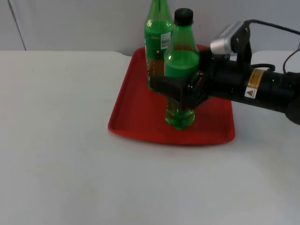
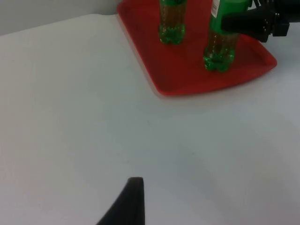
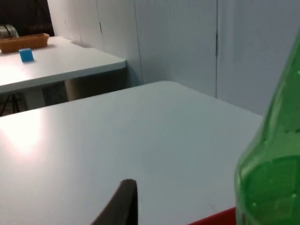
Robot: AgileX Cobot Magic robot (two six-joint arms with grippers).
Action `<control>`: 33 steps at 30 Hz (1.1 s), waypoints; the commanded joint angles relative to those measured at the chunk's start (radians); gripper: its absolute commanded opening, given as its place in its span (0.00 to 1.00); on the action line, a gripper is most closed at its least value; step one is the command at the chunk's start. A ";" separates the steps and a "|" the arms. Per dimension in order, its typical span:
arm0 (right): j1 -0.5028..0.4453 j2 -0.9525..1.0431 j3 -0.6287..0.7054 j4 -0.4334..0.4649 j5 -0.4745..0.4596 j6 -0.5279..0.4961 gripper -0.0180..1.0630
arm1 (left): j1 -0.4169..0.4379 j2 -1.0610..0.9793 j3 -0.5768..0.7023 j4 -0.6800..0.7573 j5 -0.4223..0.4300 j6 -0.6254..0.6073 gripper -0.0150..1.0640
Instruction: Place the bottle upright on the tray.
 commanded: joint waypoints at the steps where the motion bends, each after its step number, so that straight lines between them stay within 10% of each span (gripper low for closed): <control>1: -0.004 -0.063 0.034 -0.003 0.116 -0.021 0.99 | -0.003 -0.004 0.005 0.001 -0.003 0.004 0.99; 20: -0.004 -0.312 0.107 0.009 0.633 0.179 0.99 | -0.003 -0.004 0.005 -0.001 -0.003 0.004 0.99; 29: -0.004 -0.440 0.107 -0.550 0.645 0.735 0.99 | -0.003 -0.004 0.005 -0.001 -0.003 0.004 0.99; 33: -0.004 -0.487 0.107 -0.967 0.659 1.149 0.99 | -0.003 -0.004 0.005 -0.001 -0.003 0.004 0.99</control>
